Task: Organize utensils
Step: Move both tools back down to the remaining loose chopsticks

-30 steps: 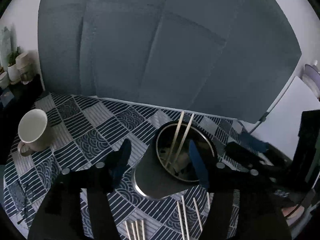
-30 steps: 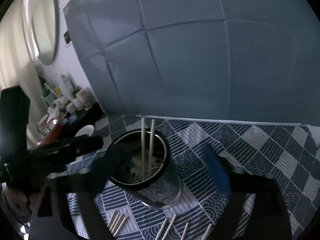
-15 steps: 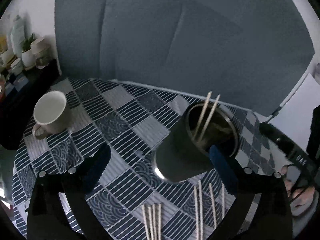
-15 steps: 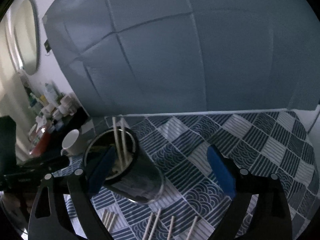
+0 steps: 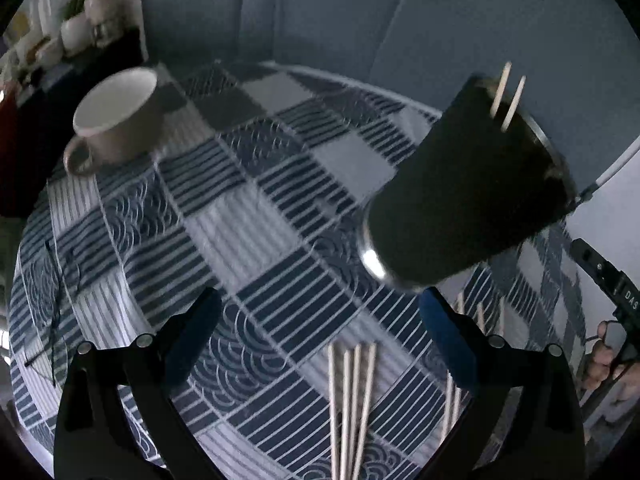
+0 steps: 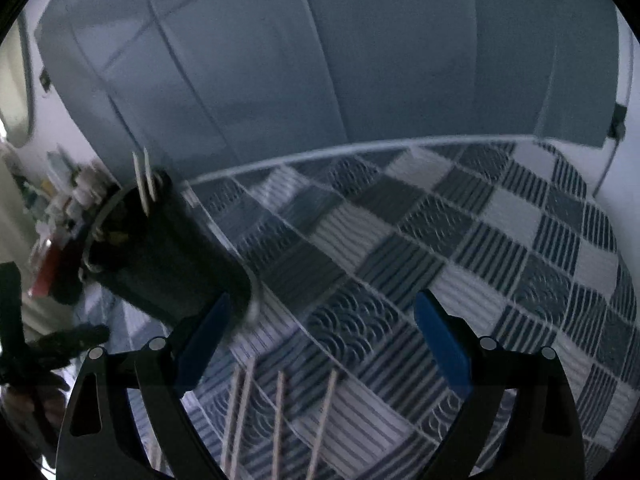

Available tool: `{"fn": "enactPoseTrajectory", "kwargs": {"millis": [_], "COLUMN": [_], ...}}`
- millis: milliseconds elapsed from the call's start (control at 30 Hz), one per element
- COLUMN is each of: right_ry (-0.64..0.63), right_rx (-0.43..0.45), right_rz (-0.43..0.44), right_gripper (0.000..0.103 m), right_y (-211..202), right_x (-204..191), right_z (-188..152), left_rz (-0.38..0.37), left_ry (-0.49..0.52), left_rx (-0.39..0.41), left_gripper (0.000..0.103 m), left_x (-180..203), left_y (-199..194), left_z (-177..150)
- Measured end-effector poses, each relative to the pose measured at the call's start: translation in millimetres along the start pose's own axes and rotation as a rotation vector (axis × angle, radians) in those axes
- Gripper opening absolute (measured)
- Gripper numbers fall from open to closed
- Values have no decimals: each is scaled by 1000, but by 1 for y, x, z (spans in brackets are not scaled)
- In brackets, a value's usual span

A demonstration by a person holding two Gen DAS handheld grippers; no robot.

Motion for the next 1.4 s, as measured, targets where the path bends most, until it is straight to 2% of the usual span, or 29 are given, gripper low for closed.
{"fn": "enactPoseTrajectory", "kwargs": {"millis": [300, 467, 867, 1167, 1400], "right_ry": [-52, -75, -91, -98, -115], "right_rx": [-124, -165, -247, -263, -256], "right_rz": [-31, -38, -44, -80, -91], "right_gripper": [88, 88, 88, 88, 88], "right_y": [20, 24, 30, 29, 29], "right_x": [5, 5, 0, 3, 2], "right_z": [-51, -71, -111, -129, -131], "left_rz": [58, 55, 139, 145, 137], "left_ry": [33, 31, 190, 180, 128], "left_rx": [-120, -161, -142, -126, -123], "left_gripper": [97, 97, 97, 98, 97], "left_x": [-10, -13, -4, -15, -29], "left_y": [27, 34, 31, 20, 10], "left_z": [-53, -75, -102, -113, -121]}}
Point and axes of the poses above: each gripper's, at about its wrist camera, not at the fingertips, and y roughly the way its jaws point, x to its right, z to its top, the point moved 3 cm from there along y, roughly the way its jaws point, and after that the axes turned 2 degrees about y, right-handed, at the moved point
